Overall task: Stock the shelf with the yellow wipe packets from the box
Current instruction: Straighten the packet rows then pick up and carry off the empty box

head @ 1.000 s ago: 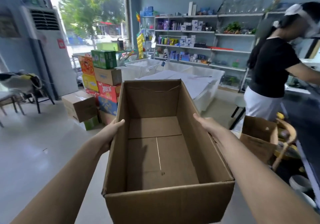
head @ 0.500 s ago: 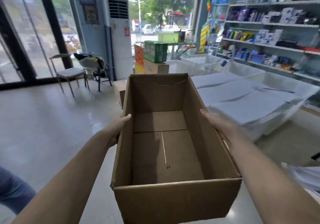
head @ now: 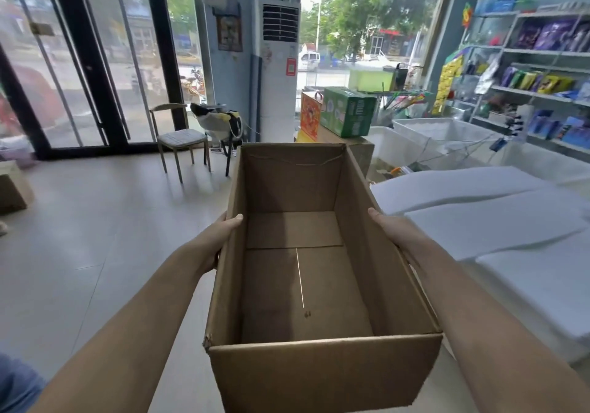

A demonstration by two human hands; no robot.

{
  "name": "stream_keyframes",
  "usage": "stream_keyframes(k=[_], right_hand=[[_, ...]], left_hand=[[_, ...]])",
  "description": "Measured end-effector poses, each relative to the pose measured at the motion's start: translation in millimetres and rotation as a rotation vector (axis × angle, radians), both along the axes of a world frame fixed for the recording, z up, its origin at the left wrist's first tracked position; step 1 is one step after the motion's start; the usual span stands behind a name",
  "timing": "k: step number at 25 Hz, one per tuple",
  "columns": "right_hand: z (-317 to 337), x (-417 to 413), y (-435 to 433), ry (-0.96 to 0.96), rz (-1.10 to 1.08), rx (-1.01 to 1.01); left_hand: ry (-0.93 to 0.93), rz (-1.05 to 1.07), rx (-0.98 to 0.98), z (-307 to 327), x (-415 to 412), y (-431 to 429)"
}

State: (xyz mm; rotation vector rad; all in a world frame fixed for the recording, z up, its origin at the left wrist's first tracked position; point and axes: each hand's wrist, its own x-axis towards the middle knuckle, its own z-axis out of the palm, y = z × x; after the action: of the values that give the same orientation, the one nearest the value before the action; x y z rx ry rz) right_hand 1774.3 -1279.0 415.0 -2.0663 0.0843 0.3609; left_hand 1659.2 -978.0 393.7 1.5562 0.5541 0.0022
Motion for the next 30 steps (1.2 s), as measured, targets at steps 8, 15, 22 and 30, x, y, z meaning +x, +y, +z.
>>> stream_keyframes(k=[8, 15, 22, 30], right_hand=[[4.1, 177.2, 99.0, -0.040, 0.080, -0.040], [-12.1, 365.8, 179.5, -0.045, 0.182, -0.072], [-0.2, 524.6, 261.0, -0.032, 0.224, -0.140], [-25.9, 698.7, 369.0, -0.035, 0.243, -0.114]], left_hand=[[-0.033, 0.099, 0.005, 5.9, 138.8, 89.8], [0.008, 0.147, 0.023, -11.3, 312.6, 165.2], [0.049, 0.178, 0.019, -12.2, 468.3, 244.8], [0.001, 0.182, 0.002, -41.1, 641.6, 354.7]])
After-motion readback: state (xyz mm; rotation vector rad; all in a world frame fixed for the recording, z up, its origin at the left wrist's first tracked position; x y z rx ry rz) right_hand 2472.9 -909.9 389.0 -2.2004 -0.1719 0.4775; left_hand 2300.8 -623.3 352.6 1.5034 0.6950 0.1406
